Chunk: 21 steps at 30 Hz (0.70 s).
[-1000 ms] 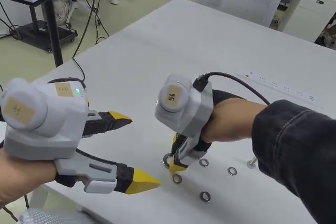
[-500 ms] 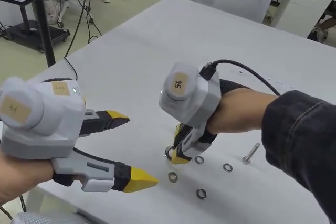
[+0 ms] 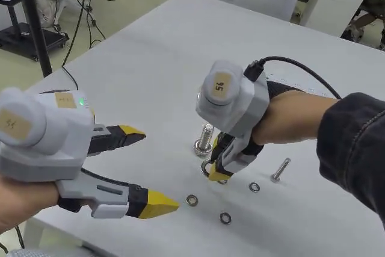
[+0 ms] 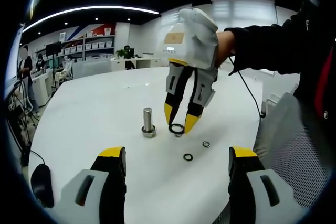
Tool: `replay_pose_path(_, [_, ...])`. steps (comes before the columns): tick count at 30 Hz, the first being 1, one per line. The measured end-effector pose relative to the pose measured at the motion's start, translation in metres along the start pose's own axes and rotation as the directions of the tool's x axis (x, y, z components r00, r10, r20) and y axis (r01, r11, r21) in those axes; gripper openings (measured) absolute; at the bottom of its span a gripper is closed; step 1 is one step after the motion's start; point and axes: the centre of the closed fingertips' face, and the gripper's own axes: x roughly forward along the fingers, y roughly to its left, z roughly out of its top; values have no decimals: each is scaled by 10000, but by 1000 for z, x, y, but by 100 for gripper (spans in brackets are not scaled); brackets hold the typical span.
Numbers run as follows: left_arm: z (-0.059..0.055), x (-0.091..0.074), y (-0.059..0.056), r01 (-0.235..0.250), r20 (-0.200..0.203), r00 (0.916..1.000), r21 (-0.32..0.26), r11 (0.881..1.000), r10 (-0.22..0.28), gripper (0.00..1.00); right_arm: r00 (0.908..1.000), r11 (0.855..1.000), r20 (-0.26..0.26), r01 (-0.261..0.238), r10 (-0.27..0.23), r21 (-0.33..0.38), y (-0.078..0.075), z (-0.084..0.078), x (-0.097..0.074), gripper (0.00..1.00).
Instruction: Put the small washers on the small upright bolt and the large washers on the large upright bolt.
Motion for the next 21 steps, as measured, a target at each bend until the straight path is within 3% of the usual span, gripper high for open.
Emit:
replay_pose_path(13, [1,8,1,258,-66,9996,49,9997,-257,80,9994,9976,-73,356,-352,591,-13,-25,-19,23])
replay_pose_path(21, [2,14,0,420,-130,9990,72,9991,-419,80,9986,9956,20,535,-538,764,-19,-31,-29,23])
